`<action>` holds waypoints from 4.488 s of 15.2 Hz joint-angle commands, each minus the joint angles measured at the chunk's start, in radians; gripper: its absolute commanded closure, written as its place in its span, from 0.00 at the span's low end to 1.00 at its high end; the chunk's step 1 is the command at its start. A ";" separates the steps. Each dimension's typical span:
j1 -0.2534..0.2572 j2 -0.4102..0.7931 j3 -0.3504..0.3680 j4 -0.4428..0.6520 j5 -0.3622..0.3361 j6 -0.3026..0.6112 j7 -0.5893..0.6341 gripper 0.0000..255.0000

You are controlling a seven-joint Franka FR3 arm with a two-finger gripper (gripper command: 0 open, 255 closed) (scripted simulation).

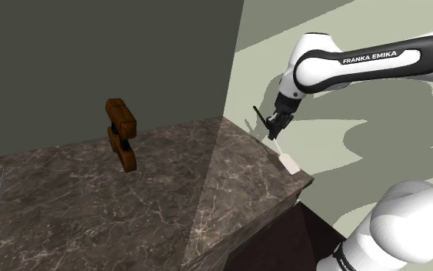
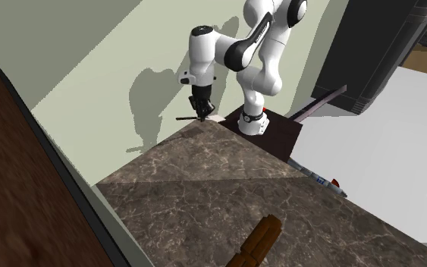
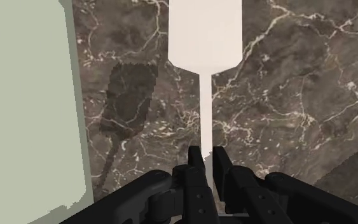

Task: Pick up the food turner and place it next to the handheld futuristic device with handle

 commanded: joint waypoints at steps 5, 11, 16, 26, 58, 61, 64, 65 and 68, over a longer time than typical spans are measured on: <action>0.001 -0.016 0.002 0.071 0.001 -0.087 0.001 1.00; 0.001 -0.023 0.003 0.146 0.002 -0.169 0.001 1.00; 0.001 -0.022 0.004 0.214 0.002 -0.236 0.001 1.00; 0.002 -0.007 0.005 0.350 0.003 -0.358 0.000 1.00; 0.145 0.644 0.262 0.875 -0.035 -0.239 0.405 1.00; 0.145 0.643 0.262 0.834 -0.035 -0.199 0.406 1.00; 0.144 0.645 0.261 0.795 -0.036 -0.159 0.407 1.00; 0.144 0.645 0.261 0.783 -0.037 -0.146 0.407 1.00; 0.144 0.649 0.261 0.747 -0.038 -0.106 0.409 1.00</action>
